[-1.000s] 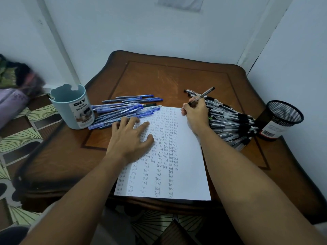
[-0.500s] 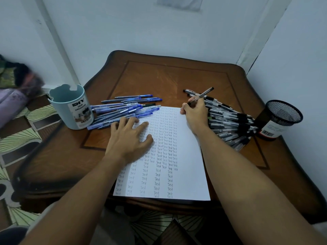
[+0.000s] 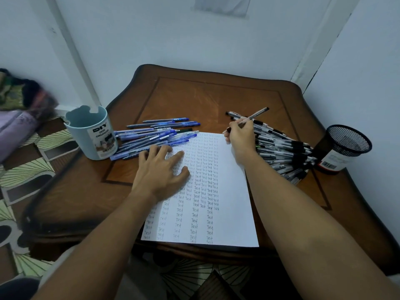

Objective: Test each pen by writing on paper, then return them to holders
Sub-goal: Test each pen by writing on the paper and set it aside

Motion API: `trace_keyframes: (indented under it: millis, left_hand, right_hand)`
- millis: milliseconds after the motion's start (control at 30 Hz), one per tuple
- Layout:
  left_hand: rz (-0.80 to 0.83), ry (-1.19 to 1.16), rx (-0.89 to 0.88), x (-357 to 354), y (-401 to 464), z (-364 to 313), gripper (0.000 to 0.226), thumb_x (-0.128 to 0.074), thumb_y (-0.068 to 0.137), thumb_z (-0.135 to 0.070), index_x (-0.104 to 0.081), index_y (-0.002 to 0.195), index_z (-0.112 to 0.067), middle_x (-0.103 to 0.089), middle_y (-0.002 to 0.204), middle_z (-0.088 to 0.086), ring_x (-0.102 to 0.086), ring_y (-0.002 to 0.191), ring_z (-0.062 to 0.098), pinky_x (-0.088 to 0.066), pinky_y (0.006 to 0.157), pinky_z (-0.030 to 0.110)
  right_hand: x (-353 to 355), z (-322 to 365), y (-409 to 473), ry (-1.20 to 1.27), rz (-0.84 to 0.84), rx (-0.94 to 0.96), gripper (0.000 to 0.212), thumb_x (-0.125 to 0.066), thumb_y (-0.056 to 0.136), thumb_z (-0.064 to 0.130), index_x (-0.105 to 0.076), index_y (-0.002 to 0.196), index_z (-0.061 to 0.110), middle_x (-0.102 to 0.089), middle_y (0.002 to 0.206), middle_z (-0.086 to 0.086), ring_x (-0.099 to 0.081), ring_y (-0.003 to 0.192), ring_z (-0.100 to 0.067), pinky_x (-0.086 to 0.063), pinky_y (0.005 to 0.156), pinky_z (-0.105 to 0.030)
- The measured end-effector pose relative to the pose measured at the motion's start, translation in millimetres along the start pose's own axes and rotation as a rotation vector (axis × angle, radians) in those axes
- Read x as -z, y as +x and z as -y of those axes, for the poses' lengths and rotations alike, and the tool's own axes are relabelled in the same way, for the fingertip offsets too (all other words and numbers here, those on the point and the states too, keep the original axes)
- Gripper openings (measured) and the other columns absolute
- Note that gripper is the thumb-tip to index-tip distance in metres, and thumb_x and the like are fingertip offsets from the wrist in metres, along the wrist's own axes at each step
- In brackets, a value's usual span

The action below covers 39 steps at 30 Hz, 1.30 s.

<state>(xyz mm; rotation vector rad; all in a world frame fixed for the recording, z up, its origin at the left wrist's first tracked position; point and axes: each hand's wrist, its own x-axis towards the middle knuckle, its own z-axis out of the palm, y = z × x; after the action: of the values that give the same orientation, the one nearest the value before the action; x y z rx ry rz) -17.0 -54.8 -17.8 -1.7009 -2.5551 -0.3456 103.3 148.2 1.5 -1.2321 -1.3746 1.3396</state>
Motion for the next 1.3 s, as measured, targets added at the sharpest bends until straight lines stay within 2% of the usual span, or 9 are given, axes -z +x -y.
trace_keyframes:
  millis: [100,233,333,667,833,1033,1167,1200,1300]
  left_hand:
    - [0.008,-0.005,-0.003,1,-1,2,0.063,-0.024,0.088,-0.064,-0.048,0.139,-0.036,-0.042,0.139,-0.005,-0.027,0.128,0.016,-0.02,0.106,0.045]
    - [0.024,-0.046,-0.012,3,0,3,0.068,-0.019,0.086,-0.065,-0.047,0.141,-0.036,-0.039,0.142,-0.005,-0.023,0.132,0.016,-0.017,0.108,0.046]
    - [0.041,-0.049,-0.022,4,2,3,0.069,-0.016,0.086,-0.066,-0.045,0.143,-0.038,-0.037,0.143,-0.007,-0.02,0.133,0.016,-0.015,0.107,0.045]
    - [0.053,-0.059,-0.027,7,0,2,0.074,-0.01,0.083,-0.069,-0.046,0.142,-0.042,-0.037,0.143,-0.01,-0.021,0.131,0.016,-0.014,0.105,0.044]
    - [0.032,-0.071,-0.028,8,1,1,0.071,-0.014,0.084,-0.068,-0.048,0.141,-0.042,-0.038,0.143,-0.009,-0.021,0.131,0.016,-0.015,0.105,0.044]
    - [0.017,-0.055,-0.019,4,1,3,0.062,-0.021,0.088,-0.065,-0.049,0.139,-0.043,-0.039,0.141,-0.011,-0.022,0.131,0.015,-0.012,0.104,0.041]
    - [0.009,-0.061,-0.013,4,1,3,0.064,-0.021,0.086,-0.066,-0.05,0.138,-0.043,-0.04,0.14,-0.012,-0.023,0.131,0.015,-0.012,0.105,0.042]
    - [0.01,-0.064,-0.013,4,2,3,0.065,-0.021,0.086,-0.066,-0.05,0.139,-0.043,-0.04,0.14,-0.011,-0.023,0.131,0.015,-0.012,0.105,0.042]
    - [0.006,-0.071,-0.011,4,2,2,0.064,-0.021,0.086,-0.066,-0.05,0.139,-0.042,-0.04,0.14,-0.011,-0.023,0.132,0.015,-0.012,0.106,0.042]
  right_hand:
    - [0,17,-2,-0.031,0.01,-0.029,0.032,-0.038,0.107,0.036,-0.051,0.084,0.018,-0.063,0.08,-0.006,-0.06,0.068,-0.017,-0.051,0.065,-0.034]
    - [7,33,-2,0.092,0.098,-0.101,0.027,-0.04,0.107,0.019,-0.058,0.093,0.005,-0.061,0.076,-0.008,-0.061,0.064,-0.017,-0.052,0.059,-0.027]
    - [16,36,-4,0.125,0.158,-0.166,0.02,-0.044,0.107,0.024,-0.055,0.115,0.009,-0.06,0.08,-0.008,-0.051,0.058,-0.012,-0.039,0.049,-0.023]
    - [21,30,-1,0.15,0.16,-0.124,0.017,-0.049,0.105,0.028,-0.056,0.099,0.014,-0.051,0.069,-0.003,-0.04,0.052,-0.01,-0.032,0.046,-0.023]
    - [22,53,25,-0.086,0.083,-0.158,0.009,-0.053,0.098,0.005,-0.062,0.1,0.004,-0.055,0.076,-0.005,-0.047,0.058,-0.01,-0.036,0.047,-0.022]
    - [42,56,86,-0.478,-0.025,-0.012,0.024,-0.059,0.1,0.013,-0.061,0.12,0.0,-0.064,0.108,-0.01,-0.07,0.081,-0.019,-0.06,0.069,-0.029]
    - [51,53,110,-0.61,-0.085,0.019,0.015,-0.064,0.097,0.023,-0.067,0.108,0.013,-0.069,0.112,-0.015,-0.07,0.099,-0.031,-0.059,0.085,-0.045]
    - [51,53,113,-0.576,-0.096,0.022,0.003,-0.064,0.097,0.022,-0.064,0.098,0.019,-0.069,0.111,-0.013,-0.07,0.095,-0.029,-0.06,0.081,-0.041]
    - [45,51,118,-0.421,-0.084,-0.021,0.024,-0.058,0.099,0.006,-0.054,0.08,0.02,-0.067,0.102,-0.012,-0.063,0.069,-0.018,-0.051,0.056,-0.028]
